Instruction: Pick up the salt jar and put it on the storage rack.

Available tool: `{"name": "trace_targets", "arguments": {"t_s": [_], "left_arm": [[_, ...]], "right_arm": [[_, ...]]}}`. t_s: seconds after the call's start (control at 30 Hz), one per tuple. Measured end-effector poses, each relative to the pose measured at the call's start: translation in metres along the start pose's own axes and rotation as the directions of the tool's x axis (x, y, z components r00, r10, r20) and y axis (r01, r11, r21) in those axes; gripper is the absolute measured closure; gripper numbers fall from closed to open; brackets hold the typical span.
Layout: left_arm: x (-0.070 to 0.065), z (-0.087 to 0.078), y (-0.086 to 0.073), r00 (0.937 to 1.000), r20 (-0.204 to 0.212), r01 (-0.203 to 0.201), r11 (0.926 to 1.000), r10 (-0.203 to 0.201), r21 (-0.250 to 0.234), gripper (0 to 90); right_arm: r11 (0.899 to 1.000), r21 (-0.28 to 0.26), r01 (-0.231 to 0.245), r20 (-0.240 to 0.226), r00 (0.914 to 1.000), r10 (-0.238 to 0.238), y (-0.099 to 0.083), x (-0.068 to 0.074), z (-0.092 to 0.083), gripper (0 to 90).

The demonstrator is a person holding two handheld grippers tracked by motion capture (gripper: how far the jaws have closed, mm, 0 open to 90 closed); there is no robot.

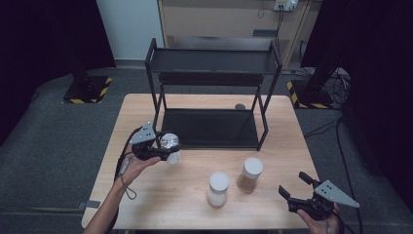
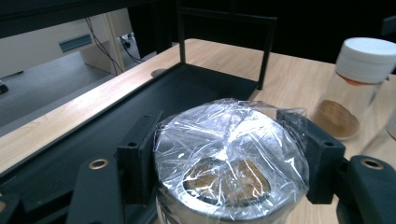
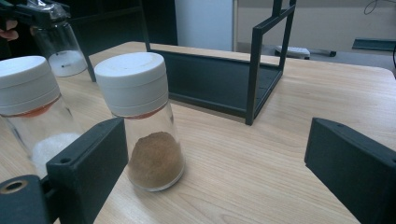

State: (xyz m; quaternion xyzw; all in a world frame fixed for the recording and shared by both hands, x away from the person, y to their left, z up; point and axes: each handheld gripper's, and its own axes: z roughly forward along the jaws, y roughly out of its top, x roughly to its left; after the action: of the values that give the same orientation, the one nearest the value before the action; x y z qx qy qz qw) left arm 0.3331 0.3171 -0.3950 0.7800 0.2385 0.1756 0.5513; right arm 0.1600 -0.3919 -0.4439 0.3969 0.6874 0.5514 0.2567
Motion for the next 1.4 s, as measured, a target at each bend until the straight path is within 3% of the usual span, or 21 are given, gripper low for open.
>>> {"name": "trace_targets", "arguments": {"t_s": [0.43, 0.5, 0.83, 0.93, 1.3, 1.4], "left_arm": [[0.0, 0.014, 0.02, 0.9966, -0.082, 0.001, 0.9998, -0.002, -0.019, 33.3], [-0.001, 0.019, 0.025, 0.9935, -0.114, 0.007, 0.9998, -0.01, -0.02, 33.3], [0.0, 0.04, 0.034, 0.9831, -0.182, 0.017, 0.9994, -0.022, -0.031, 33.3], [0.0, 0.054, 0.033, 0.9746, -0.222, 0.026, 0.9995, -0.029, -0.017, 33.3], [0.003, 0.086, 0.028, 0.9639, -0.261, 0.048, 0.9987, -0.051, -0.018, 33.4], [0.003, 0.092, 0.027, 0.9622, -0.269, 0.039, 0.9992, -0.041, -0.011, 33.4]], "right_arm": [[1.0, -0.005, -0.01, -0.008, 0.9999, 0.01, -0.001, -0.001, 0.0, 3.2], [1.0, -0.002, -0.007, -0.01, 0.9999, 0.007, -0.001, -0.001, 0.001, 2.8], [1.0, -0.005, -0.004, -0.014, 0.9999, 0.004, -0.001, -0.002, 0.001, 2.5], [1.0, -0.004, -0.004, -0.014, 0.9999, 0.004, -0.001, -0.002, 0.001, 2.6], [1.0, -0.005, -0.011, -0.017, 0.9998, 0.01, -0.002, -0.003, 0.0, 2.7], [1.0, -0.007, -0.012, -0.018, 0.9998, 0.012, -0.002, -0.003, 0.0, 2.7]]}}
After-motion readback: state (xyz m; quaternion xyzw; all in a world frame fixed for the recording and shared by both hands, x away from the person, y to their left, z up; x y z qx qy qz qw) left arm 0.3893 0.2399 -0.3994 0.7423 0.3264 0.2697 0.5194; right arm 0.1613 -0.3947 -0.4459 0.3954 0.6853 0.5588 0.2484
